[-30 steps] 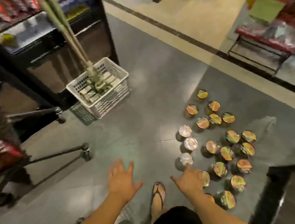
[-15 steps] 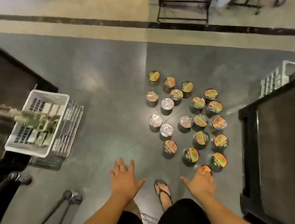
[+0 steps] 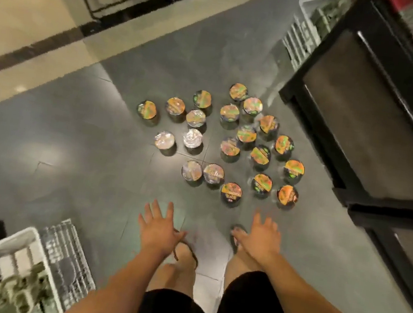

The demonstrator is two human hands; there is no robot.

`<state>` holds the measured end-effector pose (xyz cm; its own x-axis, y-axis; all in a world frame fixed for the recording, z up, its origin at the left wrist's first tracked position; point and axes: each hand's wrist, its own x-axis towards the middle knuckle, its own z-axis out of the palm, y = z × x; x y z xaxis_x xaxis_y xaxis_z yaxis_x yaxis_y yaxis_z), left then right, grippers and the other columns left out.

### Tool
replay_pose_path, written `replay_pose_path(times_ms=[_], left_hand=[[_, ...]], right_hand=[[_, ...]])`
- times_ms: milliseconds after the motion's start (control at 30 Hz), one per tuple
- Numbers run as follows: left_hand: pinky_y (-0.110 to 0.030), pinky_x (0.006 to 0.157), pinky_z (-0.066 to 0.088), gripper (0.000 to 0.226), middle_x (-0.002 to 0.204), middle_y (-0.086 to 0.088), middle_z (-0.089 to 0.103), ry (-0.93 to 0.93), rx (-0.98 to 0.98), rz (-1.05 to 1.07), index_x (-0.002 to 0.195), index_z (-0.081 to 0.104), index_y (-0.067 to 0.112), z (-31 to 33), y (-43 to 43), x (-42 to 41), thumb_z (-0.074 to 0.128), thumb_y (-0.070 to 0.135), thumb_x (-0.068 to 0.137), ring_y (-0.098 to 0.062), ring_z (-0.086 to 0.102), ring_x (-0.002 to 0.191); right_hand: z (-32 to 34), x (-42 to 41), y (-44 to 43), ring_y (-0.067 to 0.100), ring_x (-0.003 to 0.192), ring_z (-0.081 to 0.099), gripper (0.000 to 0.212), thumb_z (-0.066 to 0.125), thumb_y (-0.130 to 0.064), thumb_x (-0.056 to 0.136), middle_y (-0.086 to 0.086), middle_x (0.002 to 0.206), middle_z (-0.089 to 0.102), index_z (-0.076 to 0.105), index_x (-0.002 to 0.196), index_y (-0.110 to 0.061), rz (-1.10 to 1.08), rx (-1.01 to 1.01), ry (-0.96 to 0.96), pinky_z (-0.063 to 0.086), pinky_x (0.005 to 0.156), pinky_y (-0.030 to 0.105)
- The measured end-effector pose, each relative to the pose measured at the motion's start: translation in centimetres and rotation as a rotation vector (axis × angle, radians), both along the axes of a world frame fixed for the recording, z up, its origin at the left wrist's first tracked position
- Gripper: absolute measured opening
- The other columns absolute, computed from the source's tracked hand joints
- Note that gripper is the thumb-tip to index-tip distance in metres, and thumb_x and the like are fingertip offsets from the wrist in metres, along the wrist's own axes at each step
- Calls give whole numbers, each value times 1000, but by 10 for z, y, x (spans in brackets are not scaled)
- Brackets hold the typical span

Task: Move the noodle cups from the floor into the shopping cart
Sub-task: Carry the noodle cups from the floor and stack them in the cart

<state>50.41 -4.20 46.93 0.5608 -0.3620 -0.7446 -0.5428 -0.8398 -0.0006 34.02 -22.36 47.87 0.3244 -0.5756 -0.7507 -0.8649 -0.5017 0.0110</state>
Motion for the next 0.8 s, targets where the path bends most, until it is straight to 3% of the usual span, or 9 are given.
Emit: replay_pose_path(times_ms=[167,300,400,533,633,700,800], left_hand=[[-55,117,10,91,159,-22,-3,-34,-21,-157,155,3,26,-48,-14,43,40,73,86,-41,0,146],[-52,117,11,90,160,-19,-2,-30,-64,-151,155,2,27,-109,-38,51,35,75,86,-38,-1,147],[-51,118,11,90,160,-18,-4,-18,-93,-101,155,3,28,-180,-51,53,38,74,86,-37,-2,147],[-51,117,12,93,159,-21,-8,-50,-102,-85,155,2,29,-318,-62,67,42,75,84,-39,-2,147],[-55,116,15,98,158,-26,-7,-103,-179,-103,155,7,28,-417,-71,80,50,74,81,-44,2,146],[-58,113,19,101,158,-28,-1,-143,-251,-113,155,15,26,-474,-77,89,57,73,76,-47,7,145],[-61,111,24,105,157,-30,4,-174,-316,-145,154,22,27,-541,-87,104,63,74,69,-49,13,142]], right_hand=[[-34,18,14,33,139,25,90,49,-68,85,16,152,23,12,153,-22,-64,52,16,26,110,41],[-99,23,9,39,129,40,92,56,-70,80,21,144,37,25,151,-22,-107,-37,16,39,103,46],[-172,32,-5,34,136,33,90,48,-71,84,16,151,29,14,153,-24,-82,13,65,33,106,40],[-311,63,-27,33,134,35,93,54,-71,81,17,148,32,17,152,-25,-33,-40,-40,33,106,40],[-409,91,-38,37,127,46,100,66,-73,68,21,139,46,33,149,-24,36,-100,-114,41,102,44],[-467,106,-45,43,111,58,106,73,-76,55,27,123,58,49,140,-18,108,-149,-159,50,90,49],[-532,123,-54,46,102,62,113,75,-79,42,31,120,58,58,134,-16,146,-199,-243,54,80,50]])
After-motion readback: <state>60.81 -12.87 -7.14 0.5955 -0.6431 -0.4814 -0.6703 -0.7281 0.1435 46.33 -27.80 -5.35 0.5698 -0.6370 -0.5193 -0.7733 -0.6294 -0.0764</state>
